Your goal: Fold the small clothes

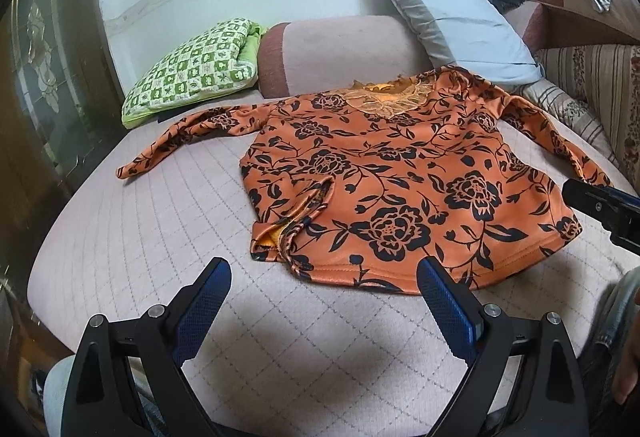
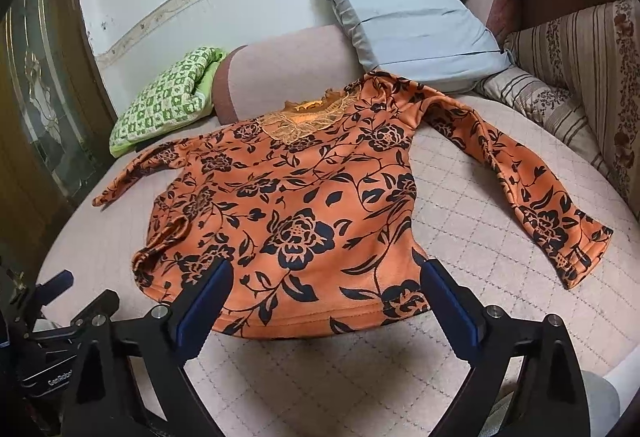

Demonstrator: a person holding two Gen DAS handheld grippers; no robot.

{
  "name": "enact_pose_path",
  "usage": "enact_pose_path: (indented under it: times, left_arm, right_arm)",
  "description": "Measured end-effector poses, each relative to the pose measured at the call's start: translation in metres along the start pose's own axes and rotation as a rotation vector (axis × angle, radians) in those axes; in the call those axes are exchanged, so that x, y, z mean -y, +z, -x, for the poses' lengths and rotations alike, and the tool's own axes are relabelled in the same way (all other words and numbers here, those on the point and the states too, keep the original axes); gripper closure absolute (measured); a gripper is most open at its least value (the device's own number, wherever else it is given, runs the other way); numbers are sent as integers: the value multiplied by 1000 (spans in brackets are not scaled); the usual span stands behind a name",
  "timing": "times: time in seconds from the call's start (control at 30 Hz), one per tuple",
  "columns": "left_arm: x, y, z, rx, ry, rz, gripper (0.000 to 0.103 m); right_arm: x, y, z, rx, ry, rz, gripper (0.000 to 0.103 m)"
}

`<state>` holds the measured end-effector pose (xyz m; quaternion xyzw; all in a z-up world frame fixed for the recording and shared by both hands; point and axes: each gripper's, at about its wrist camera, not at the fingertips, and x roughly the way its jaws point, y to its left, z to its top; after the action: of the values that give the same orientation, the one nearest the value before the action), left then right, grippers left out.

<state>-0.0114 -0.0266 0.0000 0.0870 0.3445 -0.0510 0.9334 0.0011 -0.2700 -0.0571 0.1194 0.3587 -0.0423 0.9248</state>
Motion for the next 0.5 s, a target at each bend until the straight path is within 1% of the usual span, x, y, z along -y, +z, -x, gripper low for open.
enact_pose_path:
  times: [0.17,0.5]
  left_arm:
    - [3,0,-5,-1,-3,-7,8]
    - [1,3,-13,-11,-4,17,8]
  right_arm:
    - [-1,-1,-4,-6,1,-3,8]
    - [-2,1,-8,-11,13,8,8]
